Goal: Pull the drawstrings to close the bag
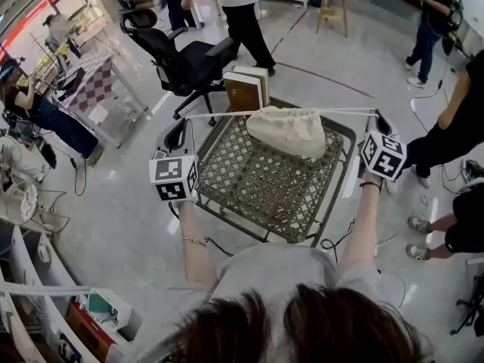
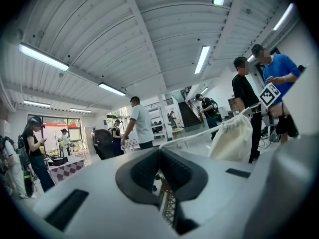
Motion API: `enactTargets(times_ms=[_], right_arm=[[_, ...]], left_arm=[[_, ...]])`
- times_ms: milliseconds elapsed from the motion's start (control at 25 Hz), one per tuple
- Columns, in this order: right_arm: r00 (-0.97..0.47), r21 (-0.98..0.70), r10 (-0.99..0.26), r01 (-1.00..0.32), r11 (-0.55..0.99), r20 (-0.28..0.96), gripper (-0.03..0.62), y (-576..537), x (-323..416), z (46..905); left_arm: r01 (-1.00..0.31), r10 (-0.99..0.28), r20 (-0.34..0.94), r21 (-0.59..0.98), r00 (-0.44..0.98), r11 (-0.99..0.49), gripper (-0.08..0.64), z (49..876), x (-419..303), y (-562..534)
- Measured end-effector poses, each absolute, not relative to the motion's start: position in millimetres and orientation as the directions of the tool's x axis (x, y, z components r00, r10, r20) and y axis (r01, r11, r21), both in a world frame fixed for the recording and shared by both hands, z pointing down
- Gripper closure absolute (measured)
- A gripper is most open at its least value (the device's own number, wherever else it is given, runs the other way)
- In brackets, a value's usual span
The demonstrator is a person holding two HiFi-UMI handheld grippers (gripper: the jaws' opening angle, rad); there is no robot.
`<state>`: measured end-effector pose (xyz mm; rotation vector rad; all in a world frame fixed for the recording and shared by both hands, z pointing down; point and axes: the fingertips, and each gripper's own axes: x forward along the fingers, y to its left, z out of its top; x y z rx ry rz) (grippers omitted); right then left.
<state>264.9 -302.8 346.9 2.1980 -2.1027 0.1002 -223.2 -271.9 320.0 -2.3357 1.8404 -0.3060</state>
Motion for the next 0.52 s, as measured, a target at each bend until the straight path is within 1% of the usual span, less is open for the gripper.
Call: enactTargets(times_ms=[520], right_arm=[[0.044, 0.064, -0.993, -0.997, -0.037, 0.111, 0.568, -300.3, 258.9, 344.3]], left_arm=[[-0.943, -0.975, 0.062, -0.247, 0.212, -0.221, 0.531, 319.6, -228.6, -267.9]])
